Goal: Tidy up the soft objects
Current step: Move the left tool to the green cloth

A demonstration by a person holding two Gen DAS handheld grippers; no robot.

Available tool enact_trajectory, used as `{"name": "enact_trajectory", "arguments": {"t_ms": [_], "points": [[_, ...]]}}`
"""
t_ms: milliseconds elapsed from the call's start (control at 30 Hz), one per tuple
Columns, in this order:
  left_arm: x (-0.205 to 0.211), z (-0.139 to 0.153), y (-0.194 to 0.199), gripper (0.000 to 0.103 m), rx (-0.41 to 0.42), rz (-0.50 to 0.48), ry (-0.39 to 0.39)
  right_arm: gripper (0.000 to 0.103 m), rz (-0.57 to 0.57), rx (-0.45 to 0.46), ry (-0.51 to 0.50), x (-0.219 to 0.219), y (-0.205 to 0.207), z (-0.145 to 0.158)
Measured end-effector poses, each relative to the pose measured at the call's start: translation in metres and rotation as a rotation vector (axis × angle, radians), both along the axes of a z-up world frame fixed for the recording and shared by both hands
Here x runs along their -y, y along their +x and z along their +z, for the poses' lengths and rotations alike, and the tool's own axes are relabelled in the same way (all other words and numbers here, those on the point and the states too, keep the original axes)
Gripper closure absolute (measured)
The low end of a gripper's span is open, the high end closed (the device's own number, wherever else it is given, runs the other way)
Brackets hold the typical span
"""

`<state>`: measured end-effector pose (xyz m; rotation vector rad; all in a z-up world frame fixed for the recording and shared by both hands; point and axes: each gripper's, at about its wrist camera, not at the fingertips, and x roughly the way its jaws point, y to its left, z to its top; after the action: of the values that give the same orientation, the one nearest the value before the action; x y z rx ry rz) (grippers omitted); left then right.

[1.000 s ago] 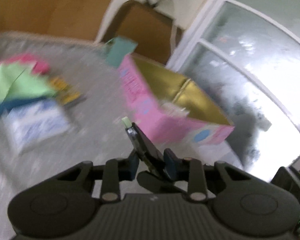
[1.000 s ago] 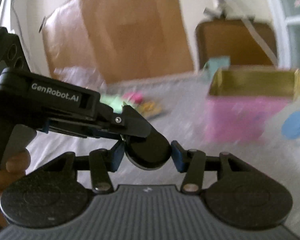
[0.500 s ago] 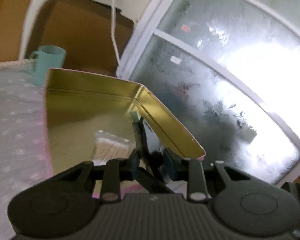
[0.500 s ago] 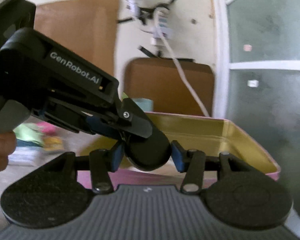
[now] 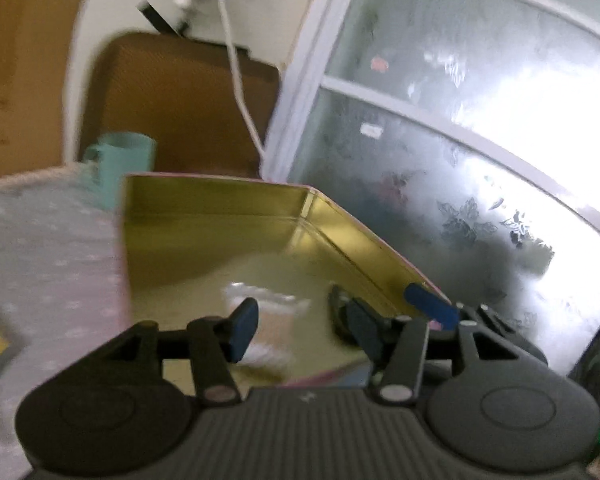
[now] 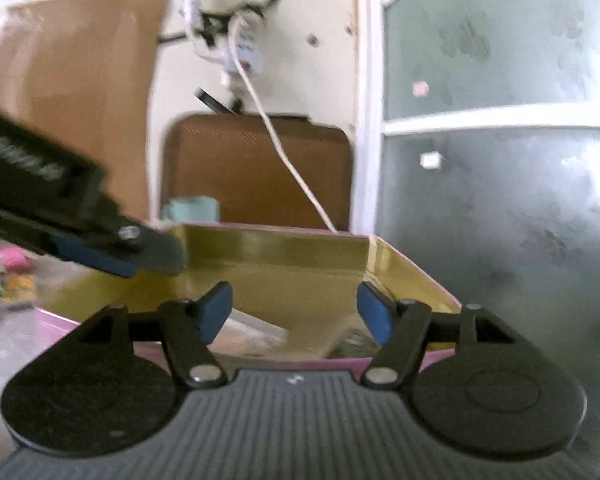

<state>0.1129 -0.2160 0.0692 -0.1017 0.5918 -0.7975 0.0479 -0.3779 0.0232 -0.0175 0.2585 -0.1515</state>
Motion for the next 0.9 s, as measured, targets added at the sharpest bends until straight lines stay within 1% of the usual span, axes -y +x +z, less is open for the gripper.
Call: {"name": "enact_trajectory", "arguments": {"t_ms": [100, 133, 167, 200, 233, 300, 367, 400, 467, 500, 533, 567, 600, 667, 733, 767, 800, 833, 867, 900], "points": [[-0.055, -0.004, -0.022, 0.052, 0.031, 0.067, 0.009, 0.041, 0.056, 0.048, 0.021, -0.018, -0.010, 0.008], [-0.079, -0.008, -0.031, 0.052, 0.045, 0.108, 0.023, 0.043, 0.086, 0.058, 0.028, -0.026, -0.013, 0.011], [-0.097, -0.011, -0.037, 0.052, 0.057, 0.148, 0.039, 0.048, 0.121, 0.064, 0.037, -0.034, -0.015, 0.015], [-0.119, -0.017, -0.044, 0.052, 0.070, 0.201, 0.069, 0.050, 0.161, 0.064, 0.045, -0.042, -0.016, 0.018], [-0.140, -0.023, -0.049, 0.052, 0.075, 0.256, 0.101, 0.050, 0.216, 0.055, 0.056, -0.052, -0.017, 0.021], [-0.185, -0.039, -0.053, 0.052, 0.039, 0.377, 0.154, 0.050, 0.336, 0.019, 0.079, -0.074, -0.015, 0.025], [-0.224, -0.053, -0.055, 0.052, 0.002, 0.503, 0.198, 0.050, 0.471, -0.039, 0.114, -0.098, -0.005, 0.028], [-0.239, -0.059, -0.056, 0.052, -0.005, 0.554, 0.212, 0.050, 0.529, -0.070, 0.135, -0.112, 0.003, 0.030], [-0.267, -0.066, -0.059, 0.052, -0.013, 0.627, 0.208, 0.049, 0.626, -0.135, 0.167, -0.144, 0.026, 0.031], [-0.274, -0.067, -0.060, 0.052, -0.014, 0.648, 0.196, 0.047, 0.655, -0.151, 0.169, -0.159, 0.038, 0.032], [-0.280, -0.068, -0.060, 0.052, -0.020, 0.661, 0.169, 0.044, 0.683, -0.166, 0.168, -0.176, 0.050, 0.033], [-0.288, -0.069, -0.060, 0.052, -0.031, 0.661, 0.119, 0.035, 0.703, -0.181, 0.173, -0.193, 0.061, 0.033], [-0.290, -0.069, -0.060, 0.052, -0.031, 0.660, 0.099, 0.029, 0.715, -0.197, 0.180, -0.210, 0.071, 0.032], [-0.288, -0.070, -0.056, 0.052, -0.024, 0.655, 0.104, 0.027, 0.722, -0.227, 0.191, -0.240, 0.095, 0.029], [-0.286, -0.070, -0.060, 0.052, 0.000, 0.636, 0.117, 0.027, 0.725, -0.265, 0.190, -0.265, 0.114, 0.024], [-0.285, -0.070, -0.064, 0.052, 0.017, 0.629, 0.126, 0.031, 0.723, -0.288, 0.174, -0.277, 0.123, 0.020], [-0.285, -0.071, -0.062, 0.052, 0.030, 0.623, 0.130, 0.041, 0.712, -0.302, 0.143, -0.285, 0.127, 0.016], [-0.284, -0.071, -0.064, 0.051, 0.046, 0.618, 0.131, 0.059, 0.696, -0.318, 0.096, -0.294, 0.132, 0.011], [-0.284, -0.071, -0.068, 0.050, 0.059, 0.615, 0.131, 0.098, 0.694, -0.317, 0.078, -0.297, 0.131, 0.008], [-0.283, -0.071, -0.070, 0.049, 0.069, 0.615, 0.131, 0.097, 0.693, -0.301, 0.081, -0.295, 0.129, 0.009]]}}
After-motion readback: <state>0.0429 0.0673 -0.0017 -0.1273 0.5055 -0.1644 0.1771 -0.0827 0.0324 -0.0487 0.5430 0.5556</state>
